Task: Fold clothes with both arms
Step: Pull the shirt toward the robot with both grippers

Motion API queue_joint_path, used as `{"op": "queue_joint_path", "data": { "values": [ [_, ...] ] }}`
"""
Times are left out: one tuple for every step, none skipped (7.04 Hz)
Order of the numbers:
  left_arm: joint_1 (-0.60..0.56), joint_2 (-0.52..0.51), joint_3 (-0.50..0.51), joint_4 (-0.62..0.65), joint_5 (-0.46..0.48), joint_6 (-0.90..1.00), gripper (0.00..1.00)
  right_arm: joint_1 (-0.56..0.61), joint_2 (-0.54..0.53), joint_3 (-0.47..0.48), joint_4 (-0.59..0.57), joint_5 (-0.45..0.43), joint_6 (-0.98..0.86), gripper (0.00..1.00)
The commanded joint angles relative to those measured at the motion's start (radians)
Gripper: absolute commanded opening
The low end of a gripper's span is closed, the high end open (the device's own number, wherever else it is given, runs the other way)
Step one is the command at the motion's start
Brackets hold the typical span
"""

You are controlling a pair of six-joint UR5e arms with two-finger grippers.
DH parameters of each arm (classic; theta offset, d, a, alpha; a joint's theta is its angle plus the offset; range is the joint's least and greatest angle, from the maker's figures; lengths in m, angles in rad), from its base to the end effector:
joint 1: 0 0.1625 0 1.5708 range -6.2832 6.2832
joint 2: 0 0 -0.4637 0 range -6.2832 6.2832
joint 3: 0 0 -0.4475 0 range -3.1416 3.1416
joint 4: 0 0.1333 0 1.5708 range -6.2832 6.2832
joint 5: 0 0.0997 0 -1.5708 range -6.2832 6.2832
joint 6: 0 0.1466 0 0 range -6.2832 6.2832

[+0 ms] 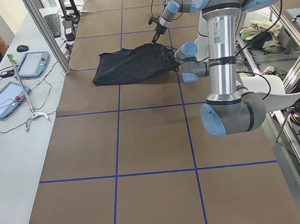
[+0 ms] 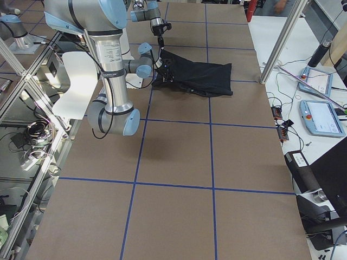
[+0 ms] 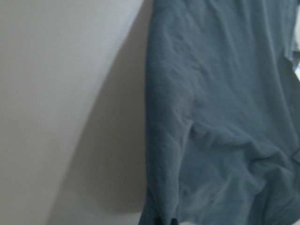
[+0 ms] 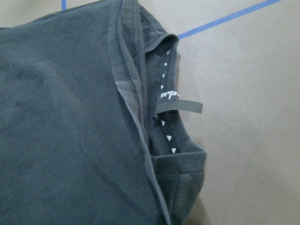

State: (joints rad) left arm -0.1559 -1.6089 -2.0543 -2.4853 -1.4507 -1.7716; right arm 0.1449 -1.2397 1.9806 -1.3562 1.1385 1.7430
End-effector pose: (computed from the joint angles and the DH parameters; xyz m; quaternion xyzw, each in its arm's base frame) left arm 0.5330 -0.2365 0.3236 0.0304 0.6576 -0.1722 0.7328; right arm -0.6123 -0.2861 0.2944 0.1843 -0.4516 0.2343 0.8409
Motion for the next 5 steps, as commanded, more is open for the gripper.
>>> {"op": "queue_joint_path", "data": {
  "values": [
    [0.071, 0.073, -0.158, 0.000, 0.001, -0.011, 0.00, -0.086, -0.081, 0.159, -0.006, -0.006, 0.001, 0.00],
    [0.079, 0.089, -0.221, 0.002, 0.000, -0.011, 0.00, -0.103, -0.108, 0.226, -0.006, -0.009, 0.000, 0.00],
    [0.075, 0.077, -0.233, 0.015, -0.005, -0.009, 0.00, -0.097, -0.101, 0.234, -0.006, -0.005, 0.000, 0.00],
    [0.059, 0.049, -0.236, 0.075, -0.070, 0.001, 0.00, -0.062, -0.092, 0.228, -0.006, 0.001, -0.008, 0.00],
    [-0.009, -0.016, -0.225, 0.170, -0.083, 0.009, 0.00, -0.020, -0.069, 0.219, -0.007, 0.006, -0.054, 0.00]
  ]
}}
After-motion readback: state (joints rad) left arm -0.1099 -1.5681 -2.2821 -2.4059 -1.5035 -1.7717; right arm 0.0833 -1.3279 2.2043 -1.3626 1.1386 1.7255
